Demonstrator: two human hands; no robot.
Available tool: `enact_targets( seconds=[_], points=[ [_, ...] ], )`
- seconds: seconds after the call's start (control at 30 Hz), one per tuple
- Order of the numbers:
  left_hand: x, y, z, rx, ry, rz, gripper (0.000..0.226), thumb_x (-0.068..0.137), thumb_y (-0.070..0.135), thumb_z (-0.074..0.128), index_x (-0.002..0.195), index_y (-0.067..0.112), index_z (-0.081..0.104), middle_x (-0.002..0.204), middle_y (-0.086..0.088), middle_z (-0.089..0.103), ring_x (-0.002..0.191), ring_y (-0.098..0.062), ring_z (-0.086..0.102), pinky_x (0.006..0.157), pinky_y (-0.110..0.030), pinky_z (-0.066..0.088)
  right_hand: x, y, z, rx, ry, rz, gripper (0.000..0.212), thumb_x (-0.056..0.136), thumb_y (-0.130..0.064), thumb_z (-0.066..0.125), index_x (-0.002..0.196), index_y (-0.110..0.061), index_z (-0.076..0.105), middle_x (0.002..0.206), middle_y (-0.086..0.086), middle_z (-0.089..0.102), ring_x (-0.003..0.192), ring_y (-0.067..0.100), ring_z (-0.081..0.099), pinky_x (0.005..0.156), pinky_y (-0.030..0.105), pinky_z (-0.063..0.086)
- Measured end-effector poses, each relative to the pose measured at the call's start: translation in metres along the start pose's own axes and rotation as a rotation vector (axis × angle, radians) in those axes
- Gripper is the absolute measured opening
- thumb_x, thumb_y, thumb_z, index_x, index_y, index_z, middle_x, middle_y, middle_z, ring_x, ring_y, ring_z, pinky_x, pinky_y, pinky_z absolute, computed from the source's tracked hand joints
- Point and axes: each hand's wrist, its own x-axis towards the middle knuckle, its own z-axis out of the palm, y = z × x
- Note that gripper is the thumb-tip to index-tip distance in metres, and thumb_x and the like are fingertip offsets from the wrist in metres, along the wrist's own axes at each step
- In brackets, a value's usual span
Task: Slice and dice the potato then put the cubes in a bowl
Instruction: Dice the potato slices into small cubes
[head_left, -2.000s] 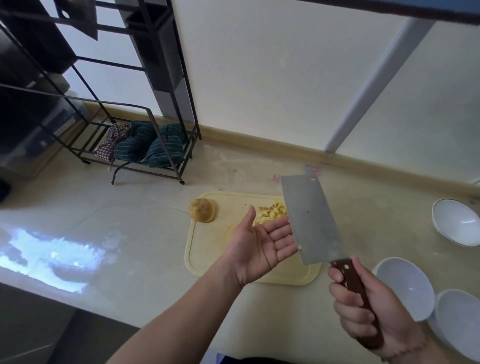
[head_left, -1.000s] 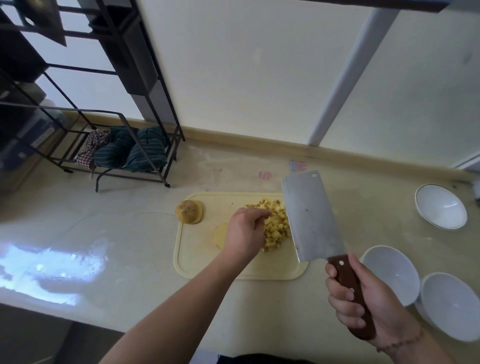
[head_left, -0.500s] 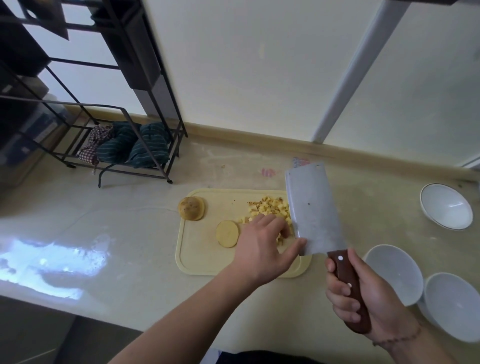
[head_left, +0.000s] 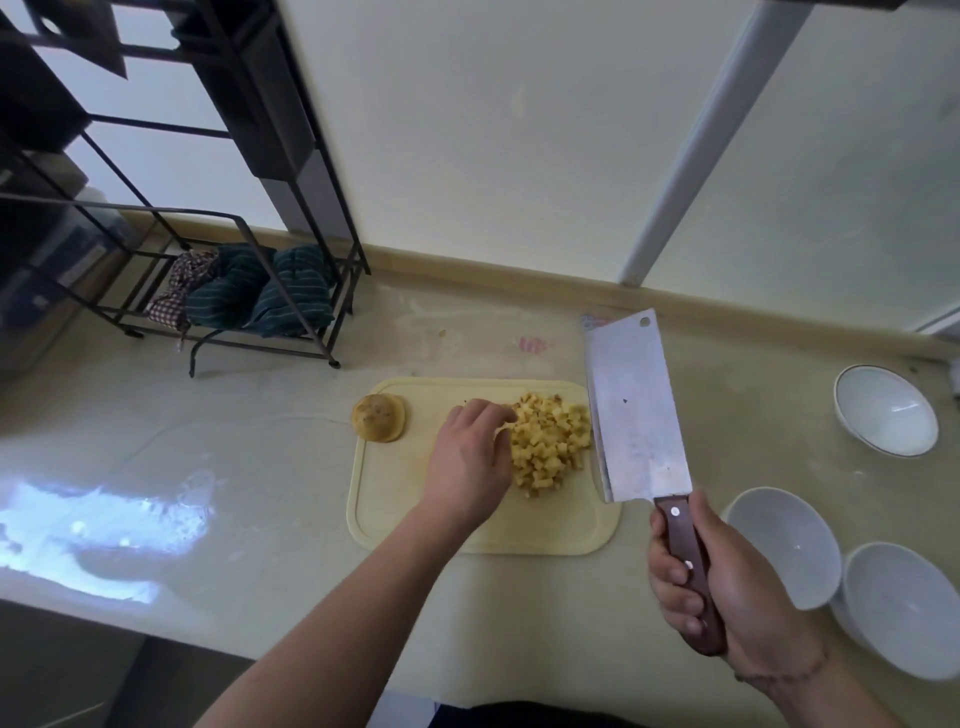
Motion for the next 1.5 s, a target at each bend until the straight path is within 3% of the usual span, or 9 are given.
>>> enact_targets(
  seconds=[0.07, 0.17, 0.3, 0.57, 0.83, 0.97, 1.1, 1.33, 1.5],
  points=[
    [-0.005, -0.019, -0.013, 0.075, -0.006, 0.017, 0.026, 0.087, 0.020, 0.067, 0.110, 0.009, 0.070, 0.109, -0.006, 0.069, 0.101, -0.028, 0.062, 0.087, -0.041, 0.053, -0.002, 0.002, 0.004, -0.107, 0.027, -0.053, 0.046, 0.090, -0.052, 0.038, 0.087, -0.007, 0.047, 0.055, 0.007, 0.032, 0.038, 0.013, 0.025, 0.036, 0.018, 0.027],
    [-0.022, -0.048, -0.030, 0.197, -0.175, 0.031, 0.055, 0.081, 0.041, 0.069, 0.128, 0.013, 0.062, 0.130, -0.003, 0.062, 0.121, -0.027, 0.053, 0.102, -0.043, 0.044, -0.004, 0.011, 0.013, -0.235, 0.012, -0.058, 0.044, 0.094, -0.046, 0.037, 0.087, -0.004, 0.046, 0.056, 0.009, 0.034, 0.040, 0.014, 0.026, 0.039, 0.019, 0.026],
    [-0.037, -0.062, -0.033, 0.252, -0.296, 0.000, 0.064, 0.081, 0.041, 0.077, 0.136, 0.015, 0.058, 0.141, -0.002, 0.056, 0.130, -0.027, 0.043, 0.110, -0.050, 0.040, 0.005, 0.032, 0.033, -0.391, -0.037, -0.059, 0.043, 0.097, -0.038, 0.038, 0.088, 0.003, 0.044, 0.056, 0.009, 0.036, 0.040, 0.014, 0.024, 0.041, 0.021, 0.018],
    [-0.053, -0.078, -0.035, 0.270, -0.081, 0.057, 0.058, 0.083, 0.056, 0.062, 0.126, 0.017, 0.057, 0.124, -0.004, 0.064, 0.115, -0.025, 0.051, 0.099, -0.039, 0.038, 0.033, 0.067, 0.051, -0.599, -0.025, -0.038, 0.036, 0.094, -0.045, 0.041, 0.078, -0.013, 0.048, 0.058, 0.006, 0.039, 0.043, 0.014, 0.027, 0.038, 0.019, 0.023],
    [-0.056, -0.090, -0.032, 0.137, -0.091, 0.161, 0.051, 0.087, 0.044, 0.069, 0.124, 0.011, 0.062, 0.130, -0.006, 0.065, 0.115, -0.027, 0.058, 0.100, -0.040, 0.045, 0.041, 0.063, 0.043, -0.485, 0.038, 0.022, 0.046, 0.092, -0.046, 0.040, 0.085, -0.001, 0.047, 0.058, 0.007, 0.036, 0.043, 0.013, 0.022, 0.038, 0.016, 0.018],
    [-0.056, -0.083, -0.027, 0.110, -0.114, 0.220, 0.047, 0.087, 0.038, 0.073, 0.124, 0.010, 0.064, 0.134, -0.010, 0.060, 0.117, -0.030, 0.056, 0.102, -0.043, 0.047, 0.038, 0.071, 0.053, -0.723, 0.062, -0.139, 0.053, 0.083, -0.069, 0.038, 0.078, -0.018, 0.050, 0.053, -0.001, 0.042, 0.043, 0.009, 0.033, 0.041, 0.022, 0.028],
    [-0.054, -0.081, -0.027, 0.159, -0.138, 0.343, 0.031, 0.086, 0.025, 0.078, 0.112, 0.012, 0.069, 0.129, -0.008, 0.062, 0.115, -0.034, 0.055, 0.095, -0.045, 0.047, 0.032, 0.082, 0.067, -0.974, 0.112, -0.329, 0.033, 0.085, -0.061, 0.035, 0.075, -0.032, 0.047, 0.057, 0.008, 0.054, 0.044, 0.011, 0.045, 0.048, 0.029, 0.037],
    [-0.048, -0.085, -0.027, 0.131, -0.176, 0.419, 0.017, 0.094, 0.016, 0.069, 0.107, 0.006, 0.074, 0.121, -0.011, 0.067, 0.110, -0.037, 0.058, 0.094, -0.046, 0.049, 0.030, 0.090, 0.074, -0.995, 0.164, -0.356, 0.060, 0.070, -0.086, 0.016, 0.080, -0.036, 0.046, 0.066, 0.007, 0.060, 0.044, 0.010, 0.050, 0.049, 0.024, 0.038],
    [-0.048, -0.086, -0.025, 0.104, -0.187, 0.438, 0.016, 0.090, 0.008, 0.071, 0.104, 0.000, 0.074, 0.114, -0.015, 0.069, 0.108, -0.040, 0.062, 0.092, -0.048, 0.051, 0.027, 0.093, 0.077, -1.032, 0.148, -0.352, 0.049, 0.074, -0.080, 0.021, 0.082, -0.037, 0.044, 0.056, -0.007, 0.055, 0.045, 0.007, 0.049, 0.047, 0.019, 0.034]
  ],
)
